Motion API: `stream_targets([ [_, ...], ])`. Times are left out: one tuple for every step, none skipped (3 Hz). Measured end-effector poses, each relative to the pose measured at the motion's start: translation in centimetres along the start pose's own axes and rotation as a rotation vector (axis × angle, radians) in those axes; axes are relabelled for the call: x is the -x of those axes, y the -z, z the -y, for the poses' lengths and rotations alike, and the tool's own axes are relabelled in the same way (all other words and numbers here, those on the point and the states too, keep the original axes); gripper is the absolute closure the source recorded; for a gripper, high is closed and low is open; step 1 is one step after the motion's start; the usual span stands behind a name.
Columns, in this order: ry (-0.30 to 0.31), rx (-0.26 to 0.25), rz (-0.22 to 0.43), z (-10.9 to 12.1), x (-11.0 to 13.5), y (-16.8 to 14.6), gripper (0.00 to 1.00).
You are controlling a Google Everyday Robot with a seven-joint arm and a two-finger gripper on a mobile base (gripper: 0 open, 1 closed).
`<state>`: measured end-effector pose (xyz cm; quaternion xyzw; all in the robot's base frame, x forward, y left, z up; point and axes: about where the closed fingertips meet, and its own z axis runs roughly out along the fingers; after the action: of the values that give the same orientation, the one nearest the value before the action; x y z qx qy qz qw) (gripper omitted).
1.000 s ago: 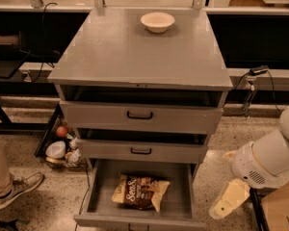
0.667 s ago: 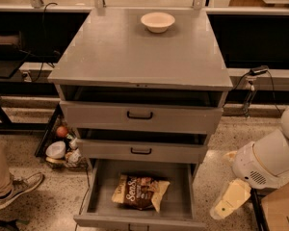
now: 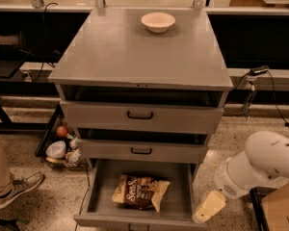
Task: Pick brown chip bag from bottom drawer and place on counter
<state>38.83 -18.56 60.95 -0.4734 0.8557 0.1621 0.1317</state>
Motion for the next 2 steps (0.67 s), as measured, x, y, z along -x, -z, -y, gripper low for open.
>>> stream_targets([
  [-0.027, -0.006, 0.074, 2.5, 0.1, -6.2, 0.00],
  [-0.055, 0.035, 0.176, 4.9, 1.3, -12.7, 0.00],
])
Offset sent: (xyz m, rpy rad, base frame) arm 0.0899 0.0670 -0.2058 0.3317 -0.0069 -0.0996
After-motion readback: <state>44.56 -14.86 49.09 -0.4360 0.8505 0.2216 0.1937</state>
